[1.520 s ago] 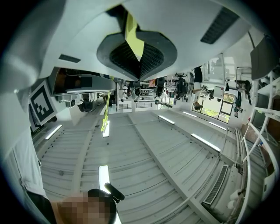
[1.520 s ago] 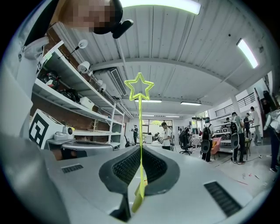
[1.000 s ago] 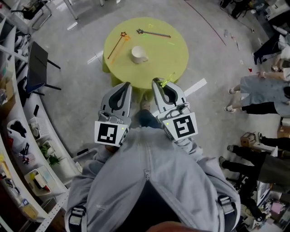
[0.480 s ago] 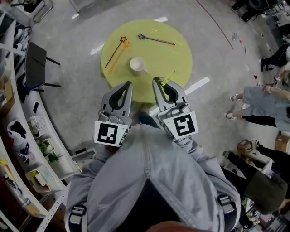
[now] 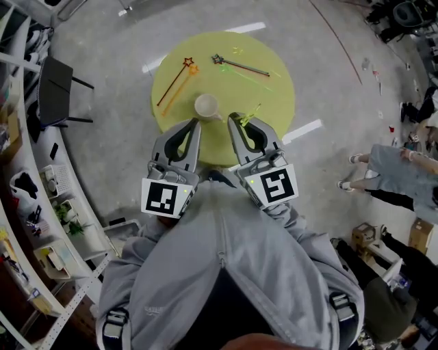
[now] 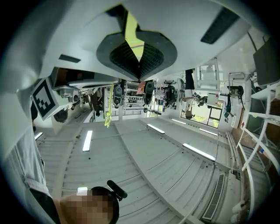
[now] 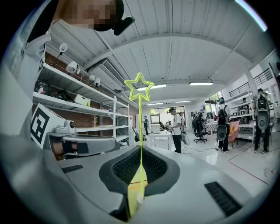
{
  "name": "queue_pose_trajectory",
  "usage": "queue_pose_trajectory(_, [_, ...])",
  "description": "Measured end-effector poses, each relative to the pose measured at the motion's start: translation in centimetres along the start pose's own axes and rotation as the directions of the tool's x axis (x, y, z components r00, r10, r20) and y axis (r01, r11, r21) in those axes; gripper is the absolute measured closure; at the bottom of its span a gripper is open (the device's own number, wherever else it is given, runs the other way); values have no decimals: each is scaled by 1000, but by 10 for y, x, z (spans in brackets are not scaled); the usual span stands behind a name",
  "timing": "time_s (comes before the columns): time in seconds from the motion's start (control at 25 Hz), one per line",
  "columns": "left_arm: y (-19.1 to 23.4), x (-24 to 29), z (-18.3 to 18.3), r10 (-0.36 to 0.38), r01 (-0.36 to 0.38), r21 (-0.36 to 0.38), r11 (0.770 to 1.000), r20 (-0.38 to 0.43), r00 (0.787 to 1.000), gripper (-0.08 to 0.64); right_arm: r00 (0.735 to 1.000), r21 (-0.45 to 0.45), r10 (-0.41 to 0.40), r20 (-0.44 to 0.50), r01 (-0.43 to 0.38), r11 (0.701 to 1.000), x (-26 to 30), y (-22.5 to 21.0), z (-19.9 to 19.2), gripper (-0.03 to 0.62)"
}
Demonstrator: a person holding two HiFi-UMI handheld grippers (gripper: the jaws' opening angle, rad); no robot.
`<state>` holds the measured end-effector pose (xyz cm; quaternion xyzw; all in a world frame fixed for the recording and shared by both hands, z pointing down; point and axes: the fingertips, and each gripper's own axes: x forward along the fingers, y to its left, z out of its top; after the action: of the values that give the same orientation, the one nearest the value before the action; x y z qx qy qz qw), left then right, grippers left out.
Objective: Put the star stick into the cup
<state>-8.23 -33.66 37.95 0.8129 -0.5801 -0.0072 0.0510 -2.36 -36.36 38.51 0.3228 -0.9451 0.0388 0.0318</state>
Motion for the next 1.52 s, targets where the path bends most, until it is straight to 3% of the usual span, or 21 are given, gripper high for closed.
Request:
queue_pose_trajectory(0.56, [10, 13, -5, 23, -23, 11, 1000, -19, 1000, 543, 1000, 5, 29, 11, -29, 1000, 15, -12, -5, 557])
queue_pose_trajectory(1.08, [31, 9, 2, -43, 43, 8, 999, -24, 999, 543, 1000, -7, -9, -5, 9, 1000, 32, 5, 9, 557])
queue_pose_trajectory(1.24, [38, 10, 0, -55, 55, 2, 998, -32, 998, 543, 999, -1, -19, 27, 19, 1000, 38, 8, 10, 555])
queue_pose_trajectory(1.52, [44, 12, -4, -71, 72, 3, 997, -41, 997, 543, 995, 4, -37, -95, 38, 999, 43, 7, -8, 557])
